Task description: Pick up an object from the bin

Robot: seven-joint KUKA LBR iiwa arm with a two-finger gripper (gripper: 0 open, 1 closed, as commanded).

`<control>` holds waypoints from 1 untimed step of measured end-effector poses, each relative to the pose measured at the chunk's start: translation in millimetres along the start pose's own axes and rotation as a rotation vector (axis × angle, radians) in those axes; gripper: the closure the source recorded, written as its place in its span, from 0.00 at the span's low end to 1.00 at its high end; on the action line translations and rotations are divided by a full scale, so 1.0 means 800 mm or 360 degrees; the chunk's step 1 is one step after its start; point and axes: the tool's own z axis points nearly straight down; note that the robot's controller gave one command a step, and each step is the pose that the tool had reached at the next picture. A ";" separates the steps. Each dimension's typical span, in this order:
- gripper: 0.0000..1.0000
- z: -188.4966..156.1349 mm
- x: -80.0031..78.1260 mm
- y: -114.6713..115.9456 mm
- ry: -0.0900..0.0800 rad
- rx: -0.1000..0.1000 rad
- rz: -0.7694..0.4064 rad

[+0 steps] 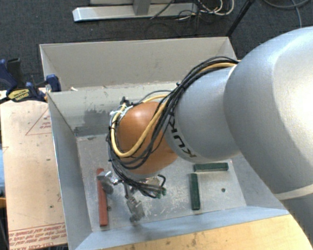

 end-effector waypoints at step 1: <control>0.00 -0.039 -0.026 0.055 0.0000 -0.0001 -0.0603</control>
Offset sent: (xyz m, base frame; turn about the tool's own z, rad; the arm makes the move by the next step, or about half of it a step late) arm -0.0055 0.0460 0.0305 -0.3797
